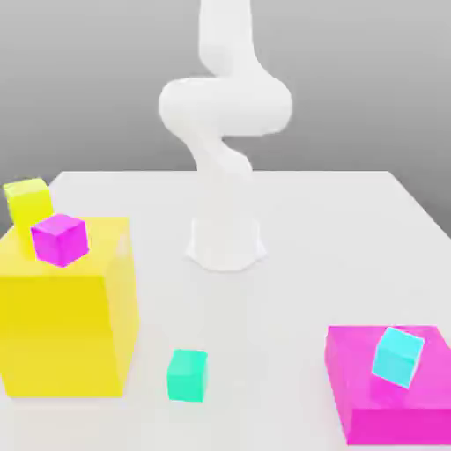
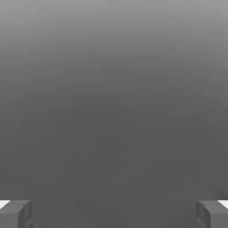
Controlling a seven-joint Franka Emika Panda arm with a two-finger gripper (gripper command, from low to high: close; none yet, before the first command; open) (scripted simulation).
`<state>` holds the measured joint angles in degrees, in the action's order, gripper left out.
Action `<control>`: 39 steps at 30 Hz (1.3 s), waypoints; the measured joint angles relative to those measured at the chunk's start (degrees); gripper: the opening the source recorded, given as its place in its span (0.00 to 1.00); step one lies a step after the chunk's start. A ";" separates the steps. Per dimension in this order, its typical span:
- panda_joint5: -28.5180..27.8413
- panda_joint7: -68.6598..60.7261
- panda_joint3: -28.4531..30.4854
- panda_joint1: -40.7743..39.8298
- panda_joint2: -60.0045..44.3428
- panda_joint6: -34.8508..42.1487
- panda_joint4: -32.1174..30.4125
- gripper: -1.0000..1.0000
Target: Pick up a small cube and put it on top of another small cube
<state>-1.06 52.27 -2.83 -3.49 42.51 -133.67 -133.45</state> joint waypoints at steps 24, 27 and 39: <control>-12.28 63.15 -17.67 -25.07 -32.73 -17.79 -15.85 0.50; -12.78 70.24 -17.62 -25.95 -36.57 -20.09 -17.85 0.50; -5.45 86.58 -17.55 -26.58 -48.71 -29.95 -23.93 0.50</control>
<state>-6.51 138.85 -20.39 -30.07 -6.20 -163.62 -157.38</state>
